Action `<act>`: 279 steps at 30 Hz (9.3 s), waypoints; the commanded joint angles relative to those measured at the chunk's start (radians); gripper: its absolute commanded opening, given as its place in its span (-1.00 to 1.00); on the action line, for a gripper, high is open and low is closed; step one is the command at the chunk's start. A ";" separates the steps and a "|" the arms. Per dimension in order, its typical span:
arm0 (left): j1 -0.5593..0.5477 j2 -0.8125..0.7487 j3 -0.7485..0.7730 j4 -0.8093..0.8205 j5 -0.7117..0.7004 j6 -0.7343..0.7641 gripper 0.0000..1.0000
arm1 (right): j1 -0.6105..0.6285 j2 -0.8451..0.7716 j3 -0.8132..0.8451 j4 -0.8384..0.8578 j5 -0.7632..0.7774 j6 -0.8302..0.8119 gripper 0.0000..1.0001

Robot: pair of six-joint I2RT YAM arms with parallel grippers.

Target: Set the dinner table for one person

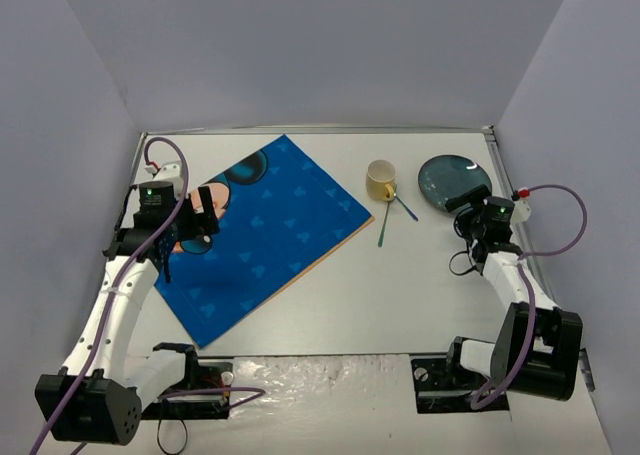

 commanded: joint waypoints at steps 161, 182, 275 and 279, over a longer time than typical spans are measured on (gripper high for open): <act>-0.004 -0.140 -0.069 0.046 -0.240 -0.012 0.94 | 0.828 1.040 0.728 0.799 -0.501 0.370 -1.00; -0.004 -0.142 -0.069 0.043 -0.245 -0.010 0.94 | 0.843 0.927 0.680 0.627 -0.482 0.303 -0.11; -0.003 -0.112 -0.063 0.030 -0.212 -0.007 0.94 | 0.387 0.414 0.201 0.529 -0.152 -0.875 -0.30; -0.003 -0.110 -0.063 0.030 -0.214 -0.009 0.94 | 0.385 0.439 0.215 0.555 -0.156 -0.874 -0.32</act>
